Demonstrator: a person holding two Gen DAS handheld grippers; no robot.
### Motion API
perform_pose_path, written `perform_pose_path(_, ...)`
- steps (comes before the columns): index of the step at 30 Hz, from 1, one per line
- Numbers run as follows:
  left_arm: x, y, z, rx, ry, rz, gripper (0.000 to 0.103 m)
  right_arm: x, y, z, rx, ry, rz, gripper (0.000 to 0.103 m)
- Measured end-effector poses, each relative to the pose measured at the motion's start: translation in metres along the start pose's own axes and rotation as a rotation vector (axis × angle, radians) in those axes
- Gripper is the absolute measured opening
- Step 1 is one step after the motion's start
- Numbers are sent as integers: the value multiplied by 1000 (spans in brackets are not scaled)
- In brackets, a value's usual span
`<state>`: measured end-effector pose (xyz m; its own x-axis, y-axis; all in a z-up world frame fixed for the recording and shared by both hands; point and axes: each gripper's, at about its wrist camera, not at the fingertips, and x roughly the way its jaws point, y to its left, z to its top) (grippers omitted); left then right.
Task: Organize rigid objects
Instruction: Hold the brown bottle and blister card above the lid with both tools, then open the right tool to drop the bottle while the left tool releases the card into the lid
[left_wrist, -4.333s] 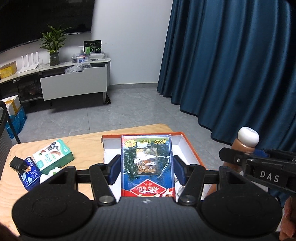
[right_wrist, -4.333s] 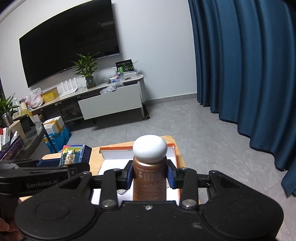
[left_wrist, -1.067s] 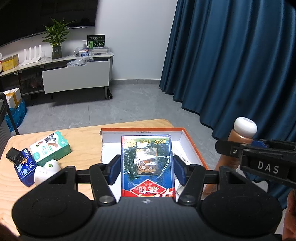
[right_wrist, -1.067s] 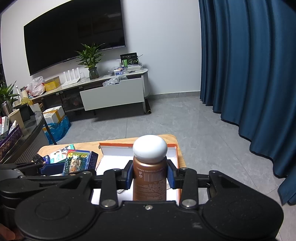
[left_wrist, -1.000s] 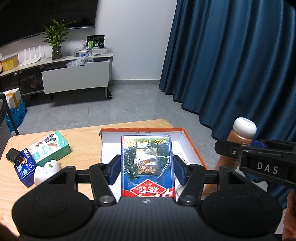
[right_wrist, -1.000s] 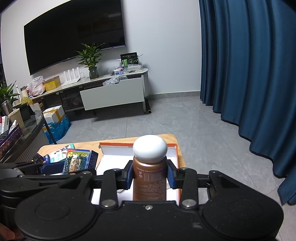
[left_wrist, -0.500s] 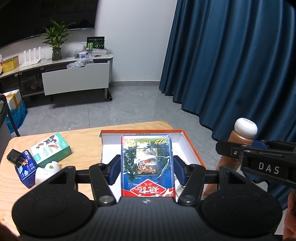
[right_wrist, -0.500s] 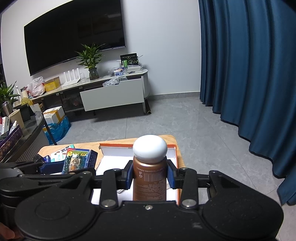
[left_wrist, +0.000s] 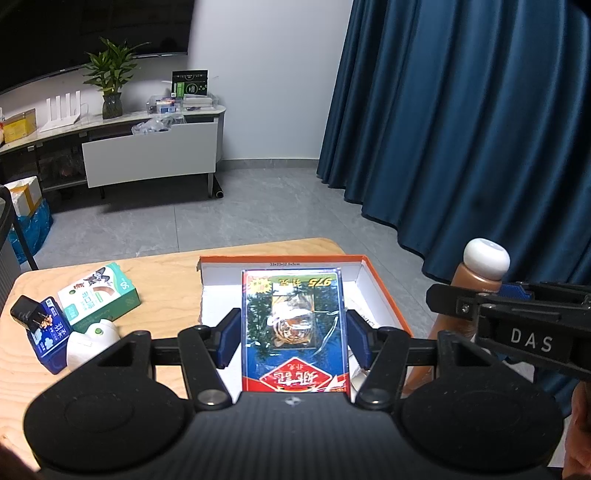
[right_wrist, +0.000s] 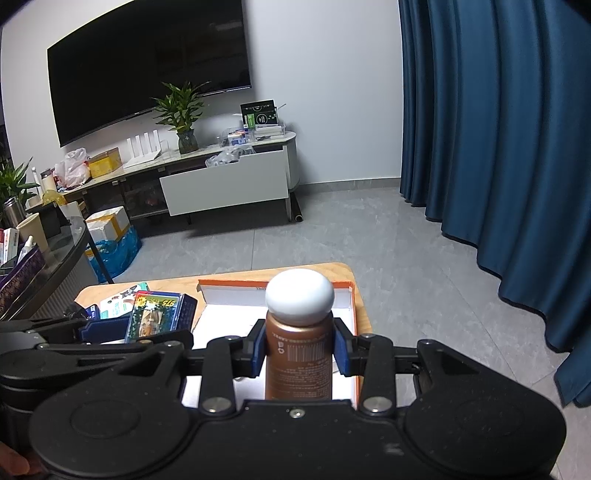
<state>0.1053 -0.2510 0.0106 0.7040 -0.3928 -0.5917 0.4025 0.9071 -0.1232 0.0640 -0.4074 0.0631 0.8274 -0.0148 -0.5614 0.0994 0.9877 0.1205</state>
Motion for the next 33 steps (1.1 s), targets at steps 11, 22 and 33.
perform_pose_path(11, 3, 1, 1, -2, 11, 0, 60, 8, 0, 0, -6, 24, -1, 45)
perform_pose_path(22, 12, 3, -1, -3, 34, 8, 60, 38, -7, 7, 9, 74, 3, 37)
perform_pose_path(33, 32, 5, -9, 2, 83, 8, 60, 54, -21, 7, 58, 52, 20, 40)
